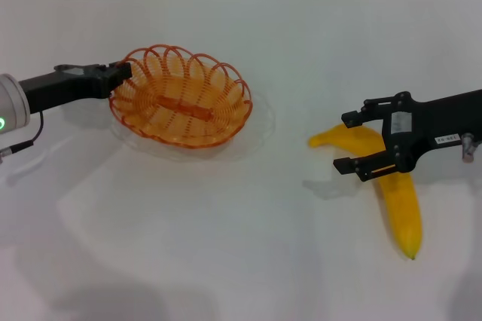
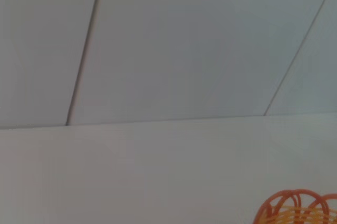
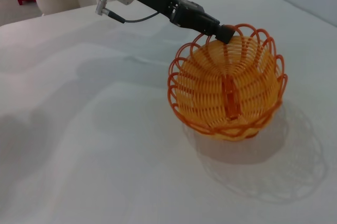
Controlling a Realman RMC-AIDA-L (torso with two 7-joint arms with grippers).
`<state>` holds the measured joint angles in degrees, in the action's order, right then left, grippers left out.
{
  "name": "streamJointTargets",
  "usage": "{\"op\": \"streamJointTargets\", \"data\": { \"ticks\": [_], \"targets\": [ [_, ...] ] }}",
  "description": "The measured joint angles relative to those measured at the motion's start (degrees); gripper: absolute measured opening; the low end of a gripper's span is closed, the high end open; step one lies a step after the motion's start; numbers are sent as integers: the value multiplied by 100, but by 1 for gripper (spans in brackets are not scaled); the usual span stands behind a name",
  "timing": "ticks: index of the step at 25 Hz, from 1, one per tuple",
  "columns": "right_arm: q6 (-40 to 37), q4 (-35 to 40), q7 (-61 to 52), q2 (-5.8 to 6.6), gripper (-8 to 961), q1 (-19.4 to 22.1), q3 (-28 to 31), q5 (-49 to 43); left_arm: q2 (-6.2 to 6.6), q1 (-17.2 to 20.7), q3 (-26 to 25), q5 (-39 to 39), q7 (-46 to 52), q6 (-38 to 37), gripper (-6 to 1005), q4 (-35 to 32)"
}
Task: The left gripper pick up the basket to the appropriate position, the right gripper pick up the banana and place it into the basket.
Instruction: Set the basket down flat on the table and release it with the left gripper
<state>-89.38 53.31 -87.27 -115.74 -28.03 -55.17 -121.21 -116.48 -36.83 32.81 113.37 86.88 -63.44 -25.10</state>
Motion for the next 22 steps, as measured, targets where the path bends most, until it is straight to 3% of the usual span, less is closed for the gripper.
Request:
{"op": "streamJointTargets", "data": {
  "ticks": [22],
  "targets": [
    [-9,-6,0,0,863,21,-3,9,12,-20,51,14,83,47,95,138]
  ]
}}
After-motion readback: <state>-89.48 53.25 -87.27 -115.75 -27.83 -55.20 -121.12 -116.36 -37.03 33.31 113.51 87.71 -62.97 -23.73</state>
